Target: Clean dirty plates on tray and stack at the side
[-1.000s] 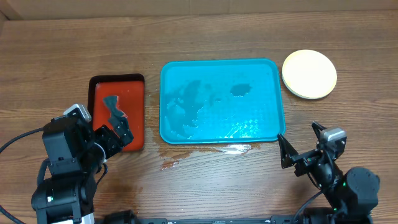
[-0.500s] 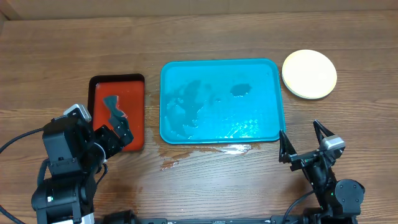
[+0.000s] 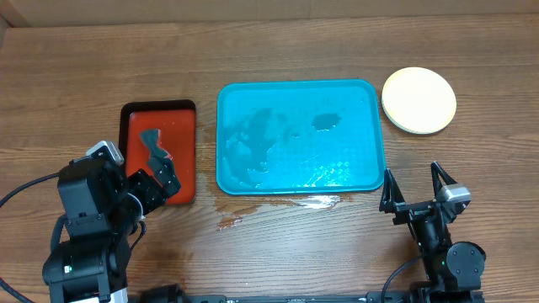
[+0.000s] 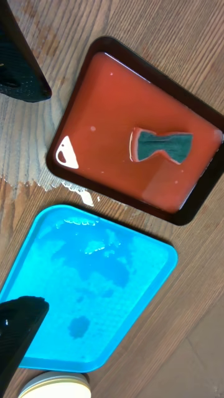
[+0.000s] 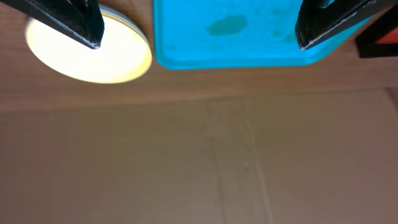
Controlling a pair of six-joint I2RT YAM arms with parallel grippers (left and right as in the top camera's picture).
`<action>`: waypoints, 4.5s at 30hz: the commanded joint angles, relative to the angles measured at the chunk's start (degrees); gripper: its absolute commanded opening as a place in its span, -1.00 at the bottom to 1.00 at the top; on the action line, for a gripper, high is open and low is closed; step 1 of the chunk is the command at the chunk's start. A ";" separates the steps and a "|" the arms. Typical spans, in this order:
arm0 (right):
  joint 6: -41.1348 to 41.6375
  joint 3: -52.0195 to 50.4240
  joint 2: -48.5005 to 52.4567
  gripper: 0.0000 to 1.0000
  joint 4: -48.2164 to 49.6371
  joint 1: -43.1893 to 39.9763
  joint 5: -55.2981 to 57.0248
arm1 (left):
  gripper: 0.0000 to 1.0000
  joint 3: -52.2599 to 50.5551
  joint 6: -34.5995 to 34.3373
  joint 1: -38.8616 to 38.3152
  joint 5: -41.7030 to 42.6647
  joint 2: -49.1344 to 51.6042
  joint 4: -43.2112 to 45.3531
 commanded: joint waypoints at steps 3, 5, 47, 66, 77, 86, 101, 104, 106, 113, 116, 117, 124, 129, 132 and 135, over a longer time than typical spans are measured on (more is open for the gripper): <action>0.15 -0.61 -0.72 1.00 -4.42 -0.22 4.39 | 0.99 -0.33 -0.55 -0.07 -0.66 -0.07 0.20; -0.22 -0.61 -0.72 1.00 -4.44 -0.26 4.61 | 0.99 -0.33 -0.55 -0.07 -0.66 -0.07 0.20; -0.17 -0.61 -0.68 1.00 -4.39 -0.24 4.55 | 1.00 -2.12 8.81 -8.83 -4.28 -0.59 1.25; -0.17 -0.61 -0.68 1.00 -4.39 -0.24 4.55 | 0.99 -40.15 21.44 -10.12 -0.98 -32.61 41.22; -0.17 -0.61 -0.68 1.00 -4.39 -0.24 4.55 | 0.99 -51.76 22.62 -10.12 -5.57 -45.33 54.42; -0.17 -0.59 -0.68 1.00 -4.39 -0.24 4.55 | 0.99 -56.57 22.64 -10.10 -7.23 -46.01 59.39; -0.17 -0.61 -0.68 1.00 -4.39 -0.24 4.55 | 0.99 -56.57 22.67 -10.21 -12.28 -46.01 53.20; -0.17 -0.61 -0.68 1.00 -4.39 -0.24 4.55 | 0.99 -56.57 23.17 -10.21 -12.09 -46.01 53.20; -0.17 -0.59 -0.68 1.00 -4.39 -0.24 4.55 | 0.99 -56.57 24.24 -10.21 -11.85 -46.01 53.20; -0.17 -0.61 -0.68 1.00 -4.39 -0.24 4.55 | 0.99 -56.57 25.66 -10.21 -11.28 -46.01 53.07; -0.17 -0.59 -0.68 0.99 -4.39 -0.24 4.55 | 0.99 -56.57 25.64 -10.21 -11.28 -46.01 53.09; -0.17 -0.59 -0.68 1.00 -4.39 -0.24 4.55 | 0.99 -56.57 25.66 -10.21 -11.26 -46.01 53.07; -0.17 -0.61 -0.68 1.00 -4.39 -0.24 4.55 | 1.00 -56.54 25.64 -10.21 -11.26 -46.01 53.13; -0.17 -0.61 -0.68 1.00 -4.39 -0.24 4.55 | 0.99 -56.54 25.64 -10.19 -11.26 -45.94 53.13; -0.17 -0.59 -0.68 1.00 -4.39 -0.24 4.55 | 0.99 -56.54 25.64 -10.19 -11.26 -45.94 53.13; -0.17 -0.59 -0.68 1.00 -4.39 -0.24 4.55 | 0.99 -56.54 25.64 -10.19 -11.26 -45.94 53.13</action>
